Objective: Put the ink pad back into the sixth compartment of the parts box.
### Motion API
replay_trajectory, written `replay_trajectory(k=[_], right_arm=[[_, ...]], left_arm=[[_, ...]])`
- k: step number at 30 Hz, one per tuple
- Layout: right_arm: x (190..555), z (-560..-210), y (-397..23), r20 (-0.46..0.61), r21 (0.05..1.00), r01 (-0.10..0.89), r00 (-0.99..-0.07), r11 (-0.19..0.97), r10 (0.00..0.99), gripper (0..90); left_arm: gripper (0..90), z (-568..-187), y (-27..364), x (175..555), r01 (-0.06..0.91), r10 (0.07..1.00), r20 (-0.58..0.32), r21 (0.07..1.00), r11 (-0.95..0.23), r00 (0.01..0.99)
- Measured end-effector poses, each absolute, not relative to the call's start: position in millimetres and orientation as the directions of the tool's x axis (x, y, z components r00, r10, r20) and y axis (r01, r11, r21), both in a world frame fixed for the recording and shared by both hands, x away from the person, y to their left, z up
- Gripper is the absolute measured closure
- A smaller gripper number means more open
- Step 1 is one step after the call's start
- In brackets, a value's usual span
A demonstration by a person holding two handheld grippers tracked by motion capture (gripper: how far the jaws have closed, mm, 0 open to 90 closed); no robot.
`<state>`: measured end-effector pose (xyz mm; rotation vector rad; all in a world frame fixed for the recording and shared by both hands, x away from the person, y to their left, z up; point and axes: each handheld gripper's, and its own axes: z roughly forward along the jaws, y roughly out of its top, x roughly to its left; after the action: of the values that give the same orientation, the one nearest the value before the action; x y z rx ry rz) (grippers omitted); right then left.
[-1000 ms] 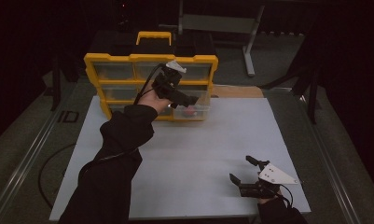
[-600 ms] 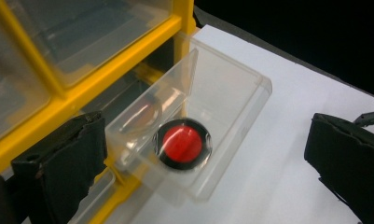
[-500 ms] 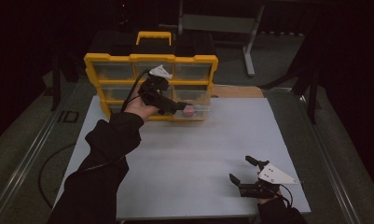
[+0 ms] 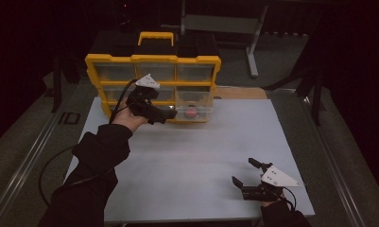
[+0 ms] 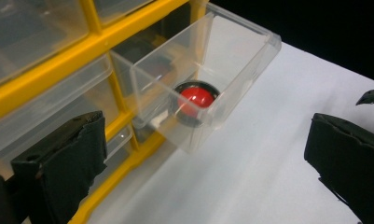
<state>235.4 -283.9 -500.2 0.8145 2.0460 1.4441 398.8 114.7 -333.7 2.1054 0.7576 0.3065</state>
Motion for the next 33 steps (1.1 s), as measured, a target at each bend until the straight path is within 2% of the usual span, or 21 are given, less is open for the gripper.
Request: replay_trajectory(k=[15,33], right_arm=[[235.5,-499.9,-284.7,-0.061,0.949,0.181,-0.694,0.257,0.717,9.9],[235.5,-500.2,-284.1,-0.060,0.948,0.185,-0.694,0.259,0.717,9.9]], left_arm=[[0.1,-359.9,138.6,374.8,0.413,0.631,-0.038,0.787,-0.459,0.775],[0.1,-405.4,172.3,344.9,0.452,0.649,-0.075,0.778,-0.437,0.757]])
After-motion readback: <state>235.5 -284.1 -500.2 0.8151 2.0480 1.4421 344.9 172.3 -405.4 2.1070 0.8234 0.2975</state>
